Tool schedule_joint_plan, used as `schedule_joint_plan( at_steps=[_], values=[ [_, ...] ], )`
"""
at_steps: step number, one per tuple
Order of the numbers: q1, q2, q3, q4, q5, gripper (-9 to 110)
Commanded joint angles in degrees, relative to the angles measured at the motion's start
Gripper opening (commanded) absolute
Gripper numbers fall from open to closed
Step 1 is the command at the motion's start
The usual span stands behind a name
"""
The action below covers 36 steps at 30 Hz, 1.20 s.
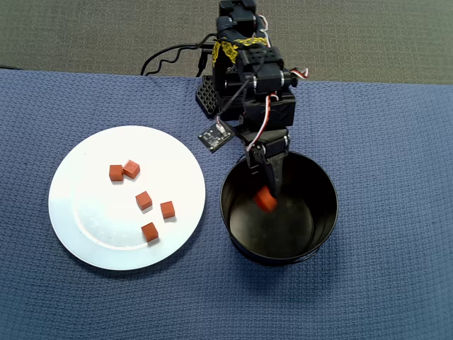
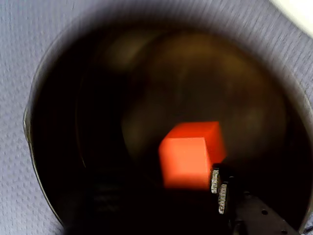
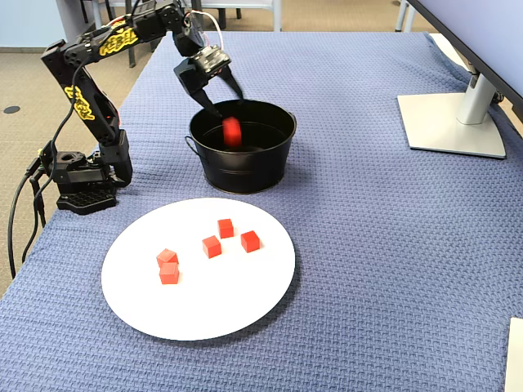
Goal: Pick up the red cubes from the white plate and place them in the black recipient
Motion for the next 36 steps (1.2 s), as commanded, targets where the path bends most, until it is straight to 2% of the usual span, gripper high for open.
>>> schedule_joint_plan(
  at_steps=[1, 5, 8, 12, 19, 29, 36],
  values=[
    [9.32, -0.88, -6.42, 0.35, -1.67, 39],
    [24.43, -5.19, -8.26, -0.62, -9.84, 31],
    [34.89, -11.69, -8.17, -6.33, -13.18, 25],
    [41.31, -22.15, -10.20, -8.70, -15.29, 20],
    [40.69, -30.06, -8.88, -9.58, -19.07, 19],
    [36.56, -28.83, 2.81, -13.45, -34.37, 20],
    [35.95, -28.92, 4.75, -17.93, -33.05, 19]
  ],
)
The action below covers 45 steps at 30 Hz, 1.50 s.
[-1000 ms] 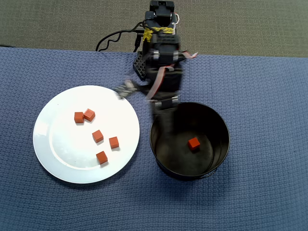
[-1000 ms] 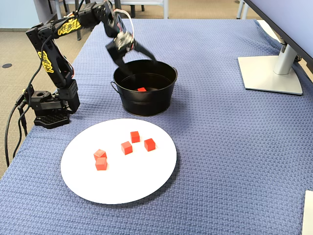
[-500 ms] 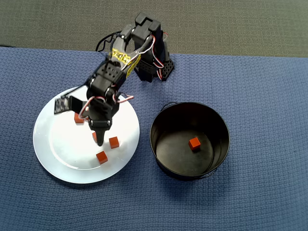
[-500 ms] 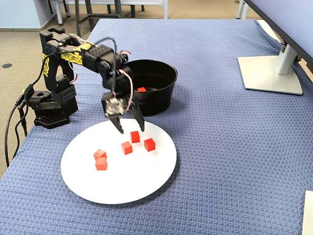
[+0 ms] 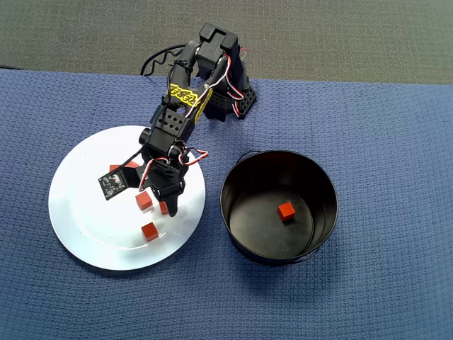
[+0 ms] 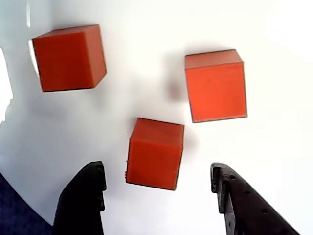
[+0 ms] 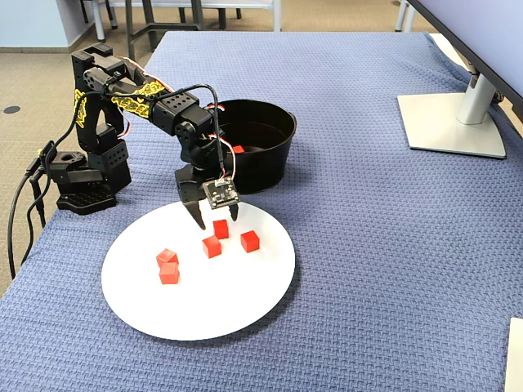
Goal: Pick up the red cubes from the white plate and place them in the black recipient
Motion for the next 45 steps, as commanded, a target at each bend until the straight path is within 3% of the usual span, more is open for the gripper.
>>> schedule_joint_plan(
  at_steps=[1, 25, 37, 45],
  values=[
    [-0.62, 1.58, 0.00, -2.99, -0.44, 19],
    [0.09, 0.88, 1.32, -5.19, 1.05, 0],
    [-6.42, 23.82, -13.89, 13.10, 23.64, 0],
    [-21.53, 17.84, -25.75, 13.89, 40.17, 0]
  ],
)
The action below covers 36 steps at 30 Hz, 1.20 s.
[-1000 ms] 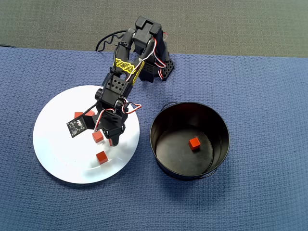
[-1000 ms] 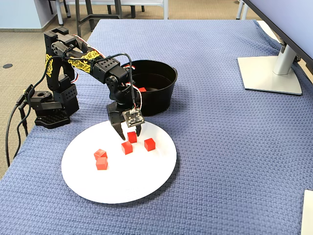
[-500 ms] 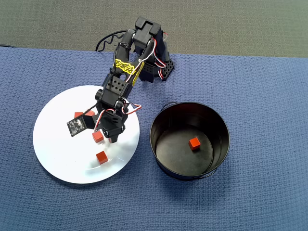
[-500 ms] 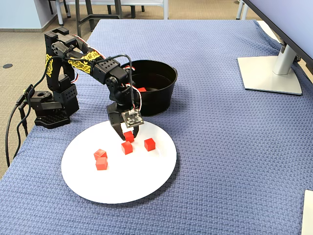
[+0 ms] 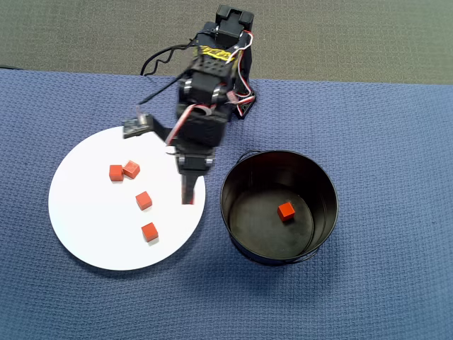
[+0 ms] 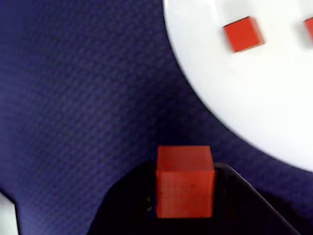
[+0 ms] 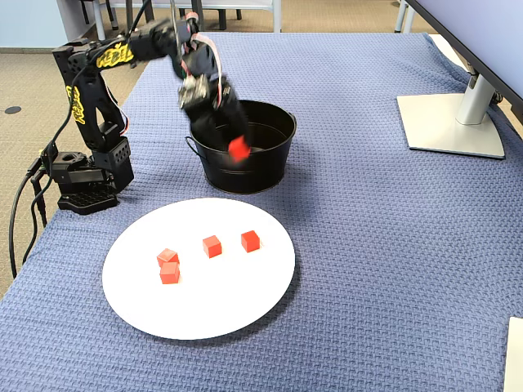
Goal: Pick up the red cubes from the white plate and place them in the black recipient
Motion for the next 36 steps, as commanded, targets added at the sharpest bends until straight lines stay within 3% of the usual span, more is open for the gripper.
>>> schedule_joint_plan(
  at_steps=[1, 4, 7, 9, 13, 17, 24, 36],
  values=[
    [-9.93, -1.93, -7.82, 2.29, 7.38, 0],
    [-20.65, -5.54, -8.96, 7.82, 2.20, 3],
    [-29.36, -1.85, -2.46, 8.35, -3.25, 14],
    [-29.36, -0.44, -2.20, 8.35, -2.72, 30],
    [-19.16, -0.70, -4.13, 8.79, -4.75, 36],
    [-5.80, -1.93, -2.99, 8.35, -12.04, 30],
    [14.24, -8.17, 3.08, 2.81, -33.31, 26],
    [27.60, -16.79, 9.76, -6.33, -56.95, 24]
  ],
)
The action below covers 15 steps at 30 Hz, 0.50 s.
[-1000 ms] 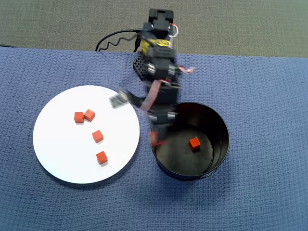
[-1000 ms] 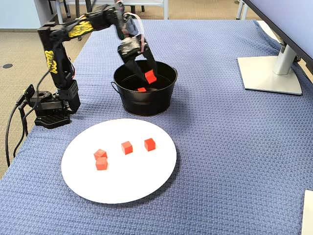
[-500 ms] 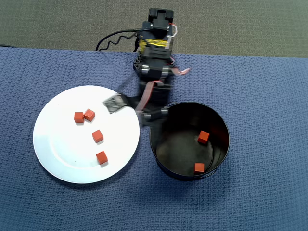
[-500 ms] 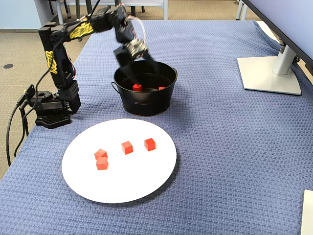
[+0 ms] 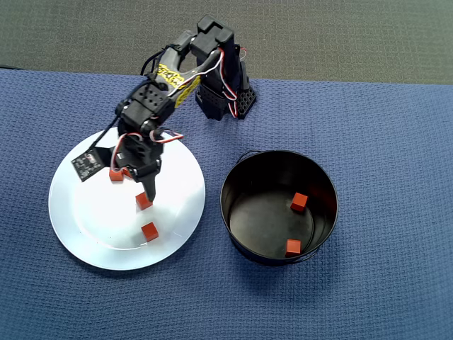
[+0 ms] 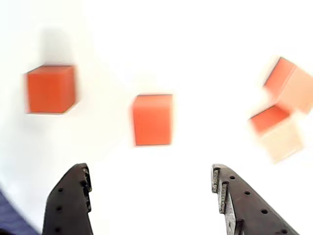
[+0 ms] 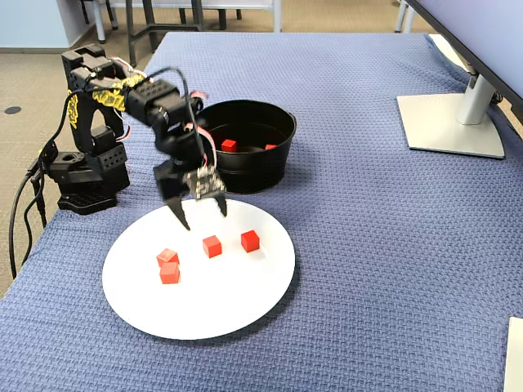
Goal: Pick up the red cubes from the white plate and place them in the black recipient
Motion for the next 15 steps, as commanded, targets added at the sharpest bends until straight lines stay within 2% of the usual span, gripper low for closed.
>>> schedule_joint_plan(
  at_steps=[1, 15],
  values=[
    [2.55, -0.70, 0.18, -3.96, -5.19, 24],
    [0.26, -6.15, 3.52, -11.34, -5.10, 22]
  ],
)
